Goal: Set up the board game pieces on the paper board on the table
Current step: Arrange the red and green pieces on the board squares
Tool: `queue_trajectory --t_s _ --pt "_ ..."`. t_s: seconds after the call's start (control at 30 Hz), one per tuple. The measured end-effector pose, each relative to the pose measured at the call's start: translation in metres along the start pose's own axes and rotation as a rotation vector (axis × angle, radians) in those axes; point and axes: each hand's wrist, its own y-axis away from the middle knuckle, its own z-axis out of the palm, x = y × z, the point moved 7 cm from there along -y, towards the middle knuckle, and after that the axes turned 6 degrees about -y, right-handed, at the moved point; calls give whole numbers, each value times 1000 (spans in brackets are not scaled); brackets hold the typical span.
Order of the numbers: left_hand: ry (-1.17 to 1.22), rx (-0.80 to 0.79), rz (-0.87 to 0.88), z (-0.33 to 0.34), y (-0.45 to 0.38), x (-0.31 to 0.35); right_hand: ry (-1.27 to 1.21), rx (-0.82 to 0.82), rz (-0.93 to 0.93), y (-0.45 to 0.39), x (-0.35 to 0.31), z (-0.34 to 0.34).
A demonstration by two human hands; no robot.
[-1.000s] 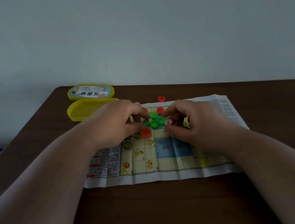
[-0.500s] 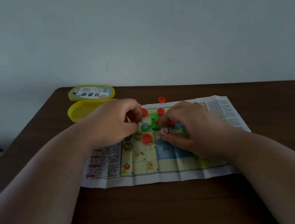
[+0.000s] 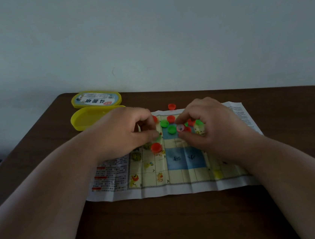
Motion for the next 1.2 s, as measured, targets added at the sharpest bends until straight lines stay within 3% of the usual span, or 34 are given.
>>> queue_trajectory --t_s 0.17,0.53,0.7,0.8,0.9,1.03,1.2 --pt "-64 -138 14 11 4 10 28 -53 5 0 5 3" --pt "126 -12 8 -3 7 10 95 -102 12 2 16 -5" --pt "6 -92 32 11 7 23 110 -146 48 2 26 -8" --pt "-37 -45 69 11 4 25 -11 -25 81 0 31 -14" --pt "-151 -23 156 12 2 32 40 66 77 -1 33 -13" --pt "-305 -73 158 20 -3 32 139 28 72 -2 27 2" --pt "-289 -50 162 22 -5 30 186 -14 95 -6 25 8"
